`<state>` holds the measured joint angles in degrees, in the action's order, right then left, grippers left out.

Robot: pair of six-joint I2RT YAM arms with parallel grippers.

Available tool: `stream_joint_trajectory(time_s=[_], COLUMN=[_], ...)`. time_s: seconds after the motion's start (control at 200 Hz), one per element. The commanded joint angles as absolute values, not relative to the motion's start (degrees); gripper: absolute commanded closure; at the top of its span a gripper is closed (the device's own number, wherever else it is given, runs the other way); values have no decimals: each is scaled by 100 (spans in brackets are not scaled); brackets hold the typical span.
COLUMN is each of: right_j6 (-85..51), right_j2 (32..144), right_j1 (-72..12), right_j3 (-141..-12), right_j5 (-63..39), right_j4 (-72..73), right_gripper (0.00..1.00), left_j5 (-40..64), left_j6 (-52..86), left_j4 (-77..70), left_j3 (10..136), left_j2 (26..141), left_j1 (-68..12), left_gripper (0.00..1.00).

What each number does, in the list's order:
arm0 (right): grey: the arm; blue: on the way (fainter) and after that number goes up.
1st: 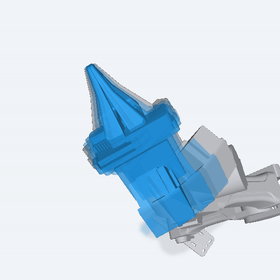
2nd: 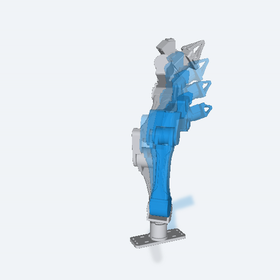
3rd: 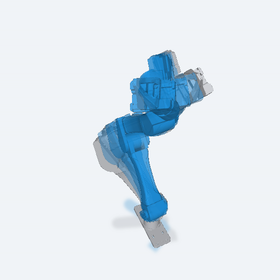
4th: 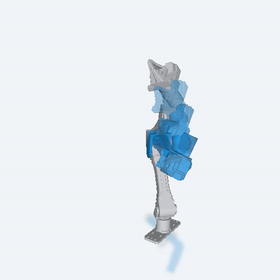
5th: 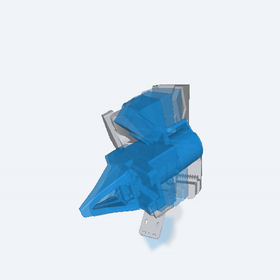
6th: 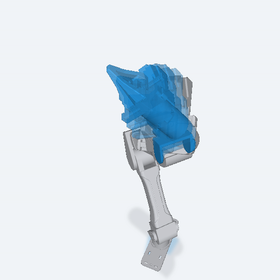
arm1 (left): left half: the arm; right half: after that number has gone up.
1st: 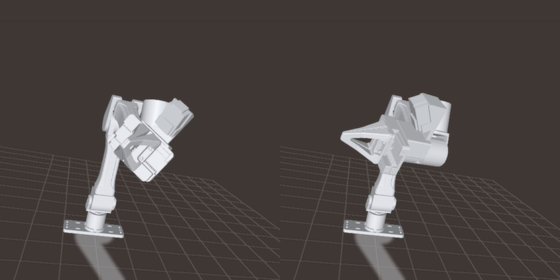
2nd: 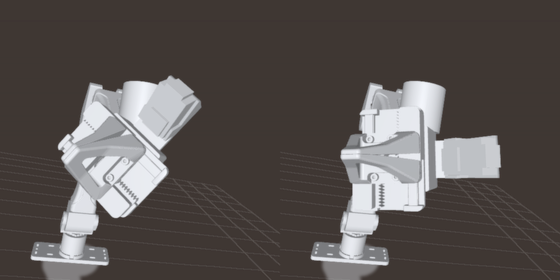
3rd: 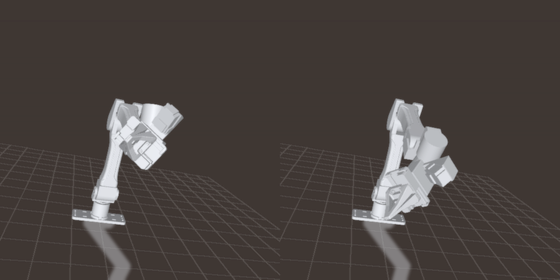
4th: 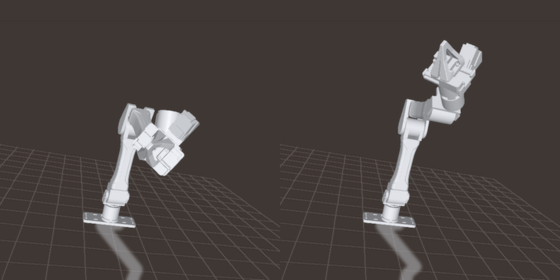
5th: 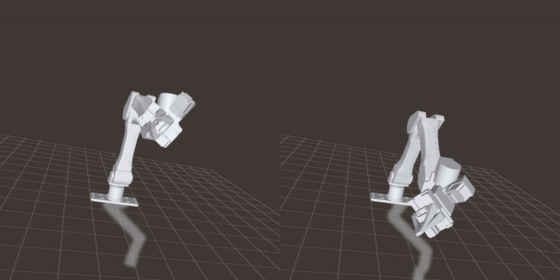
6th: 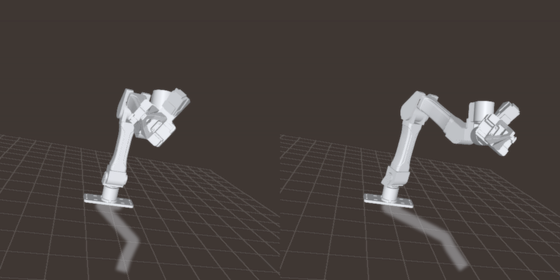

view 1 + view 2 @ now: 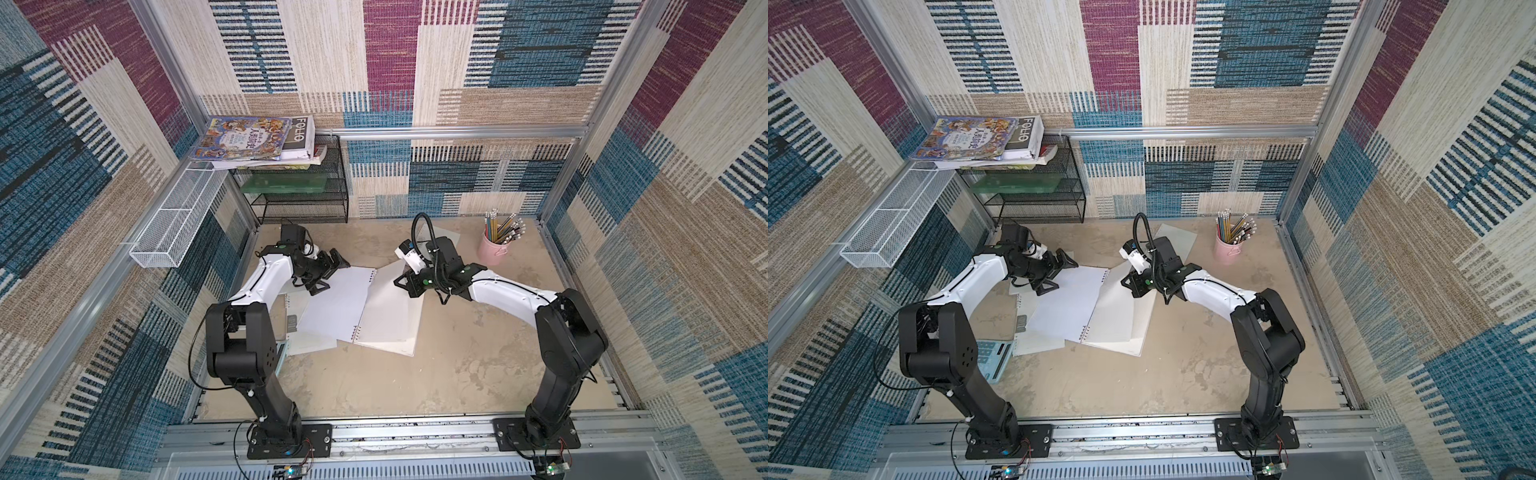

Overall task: Tear off pages from different notebooks
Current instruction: Tear off the paper from the notebook.

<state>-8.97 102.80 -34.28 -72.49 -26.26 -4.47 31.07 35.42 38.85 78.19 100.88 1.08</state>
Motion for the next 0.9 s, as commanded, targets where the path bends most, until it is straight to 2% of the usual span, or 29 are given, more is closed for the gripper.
stream_joint_trajectory(time_s=[0.0,0.396,0.546,0.701,0.891], right_j6=[-663,-1080,-1468,-1616,-1700], right_j2=[10205,10355,10270,10309,10367], right_j1=[-3376,-3172,-3036,-2914,-2839], right_j3=[-7320,-7062,-6663,-6361,-6213], right_j5=[-2722,-2956,-3226,-3340,-3372], right_j4=[-849,-852,-563,-370,-270], right_gripper=[100,100,84,90,89], left_j5=[2142,2019,2021,1912,2073], left_j6=[3542,3003,2620,2114,1370], left_j4=[4420,5051,5486,6092,6695], left_j3=[7748,8709,9299,10104,11288], left_j2=[10169,11245,11630,12227,13025], left_j1=[227,224,177,133,75], left_gripper=[1,1,1,1,4])
